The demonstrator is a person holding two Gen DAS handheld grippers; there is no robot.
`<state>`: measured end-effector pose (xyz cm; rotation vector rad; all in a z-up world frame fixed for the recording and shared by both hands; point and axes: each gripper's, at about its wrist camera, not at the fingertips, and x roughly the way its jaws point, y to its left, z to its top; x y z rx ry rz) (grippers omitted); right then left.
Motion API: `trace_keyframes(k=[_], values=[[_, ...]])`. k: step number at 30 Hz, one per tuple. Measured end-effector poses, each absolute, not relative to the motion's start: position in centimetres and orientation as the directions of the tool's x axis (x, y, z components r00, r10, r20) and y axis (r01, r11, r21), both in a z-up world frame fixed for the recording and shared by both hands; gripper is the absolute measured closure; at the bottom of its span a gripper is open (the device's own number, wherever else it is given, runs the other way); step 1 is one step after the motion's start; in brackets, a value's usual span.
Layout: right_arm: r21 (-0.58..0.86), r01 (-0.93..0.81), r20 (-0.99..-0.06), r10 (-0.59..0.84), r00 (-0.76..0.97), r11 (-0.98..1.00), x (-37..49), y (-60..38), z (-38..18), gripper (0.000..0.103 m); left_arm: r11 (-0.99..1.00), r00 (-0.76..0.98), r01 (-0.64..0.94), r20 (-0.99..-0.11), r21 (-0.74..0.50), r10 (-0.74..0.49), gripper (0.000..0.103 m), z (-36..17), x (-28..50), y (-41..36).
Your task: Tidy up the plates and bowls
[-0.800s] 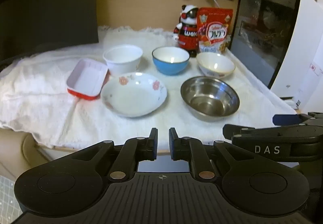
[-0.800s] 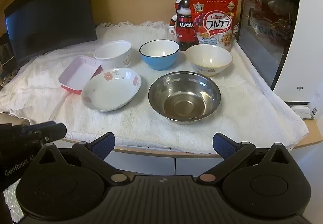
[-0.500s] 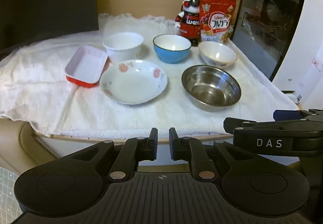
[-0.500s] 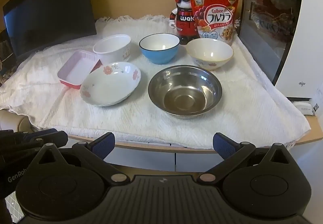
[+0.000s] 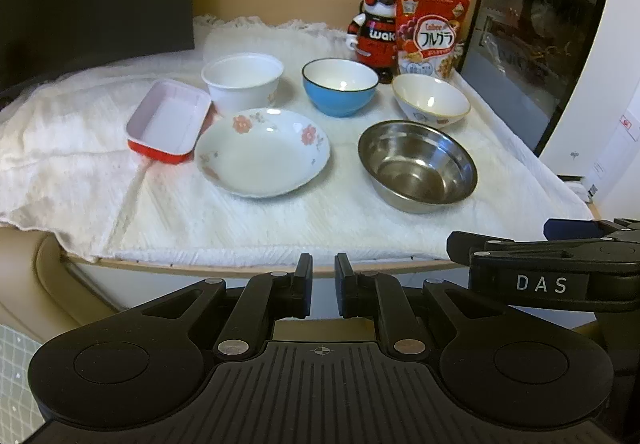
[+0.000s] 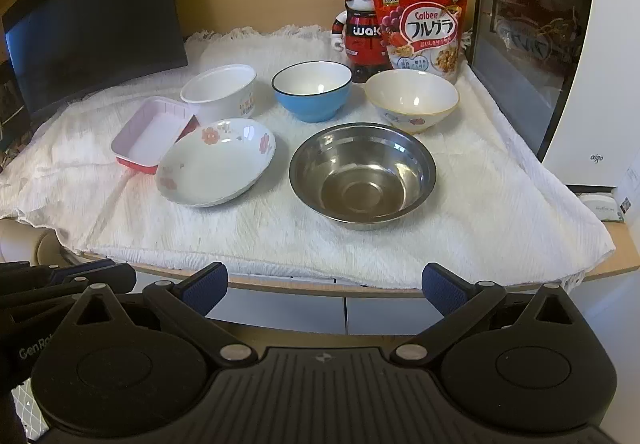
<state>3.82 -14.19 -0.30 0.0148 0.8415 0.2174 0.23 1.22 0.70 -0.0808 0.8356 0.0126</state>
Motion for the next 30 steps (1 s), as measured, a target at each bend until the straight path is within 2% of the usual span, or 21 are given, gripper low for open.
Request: trace_keyframes(k=[30], values=[[0.104,-0.183,-0.749,0.198,0.633,0.978,3.99,-13.84,-0.13,0.0,0.996,0.662,-0.056,-0.749,-0.073,-0.018,0.088,0.36,0.26,1.57]])
